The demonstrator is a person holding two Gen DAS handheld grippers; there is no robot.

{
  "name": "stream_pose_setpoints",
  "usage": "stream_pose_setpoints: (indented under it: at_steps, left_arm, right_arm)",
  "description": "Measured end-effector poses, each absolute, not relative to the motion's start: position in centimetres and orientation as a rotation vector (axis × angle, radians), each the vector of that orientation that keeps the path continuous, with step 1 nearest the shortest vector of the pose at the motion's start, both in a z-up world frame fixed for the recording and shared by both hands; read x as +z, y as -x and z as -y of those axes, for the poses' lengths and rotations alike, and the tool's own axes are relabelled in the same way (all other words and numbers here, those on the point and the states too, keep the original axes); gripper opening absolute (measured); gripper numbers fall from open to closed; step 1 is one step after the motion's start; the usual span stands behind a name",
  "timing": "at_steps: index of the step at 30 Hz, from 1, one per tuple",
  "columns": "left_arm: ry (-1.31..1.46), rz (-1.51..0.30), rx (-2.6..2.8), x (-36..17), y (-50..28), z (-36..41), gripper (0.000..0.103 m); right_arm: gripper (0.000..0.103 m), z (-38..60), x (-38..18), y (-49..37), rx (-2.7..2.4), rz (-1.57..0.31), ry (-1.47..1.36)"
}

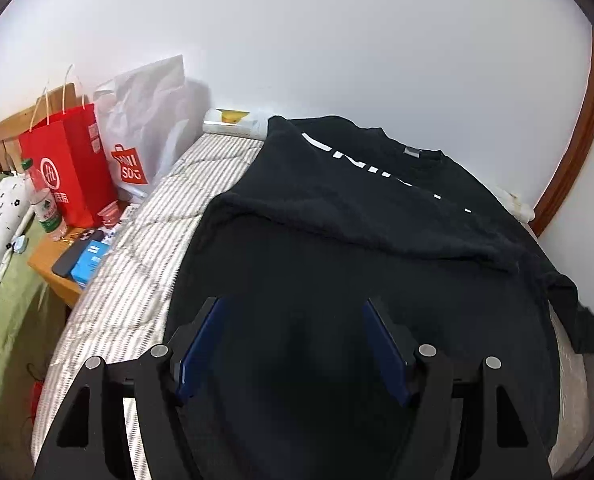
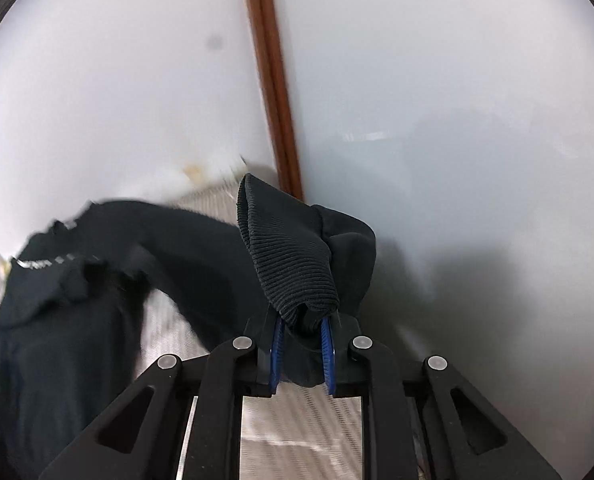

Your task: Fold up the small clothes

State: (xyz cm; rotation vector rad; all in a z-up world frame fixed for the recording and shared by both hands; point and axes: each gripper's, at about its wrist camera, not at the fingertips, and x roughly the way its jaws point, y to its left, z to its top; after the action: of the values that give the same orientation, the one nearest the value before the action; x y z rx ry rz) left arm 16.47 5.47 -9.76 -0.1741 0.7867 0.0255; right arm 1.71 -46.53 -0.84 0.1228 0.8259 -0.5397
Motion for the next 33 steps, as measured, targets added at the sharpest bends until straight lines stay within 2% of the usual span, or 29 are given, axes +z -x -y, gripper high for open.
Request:
stream_pose_setpoints:
  at_steps: [8, 19, 26, 33]
  left_arm:
    - [0.168, -0.76, 0.016, -8.9, -14.8, -8.5, 0.069]
    - [0.241, -0.749, -0.005, -9.8, -16.6, -12.8, 0.069]
    - [0.249, -0.775, 0.0, -11.6, -18.8, -15.0, 0.069]
    - [0.254, -0.789, 0.011, -12.9, -20.6, -16.9, 0.069]
  right_arm:
    - [0.016, 38.4, 2.3, -6.9, -0.435, -0.768, -0.116]
    - [0.016, 26.3, 2.7, -20.7, -0.256, -0.744, -0.144]
    - [0.016, 17.1, 0.4, -28.2, -0.115, -0.763, -0.156]
    - [0.015, 5.4, -5.9, -34.6, 0.052, -0.834, -0.145]
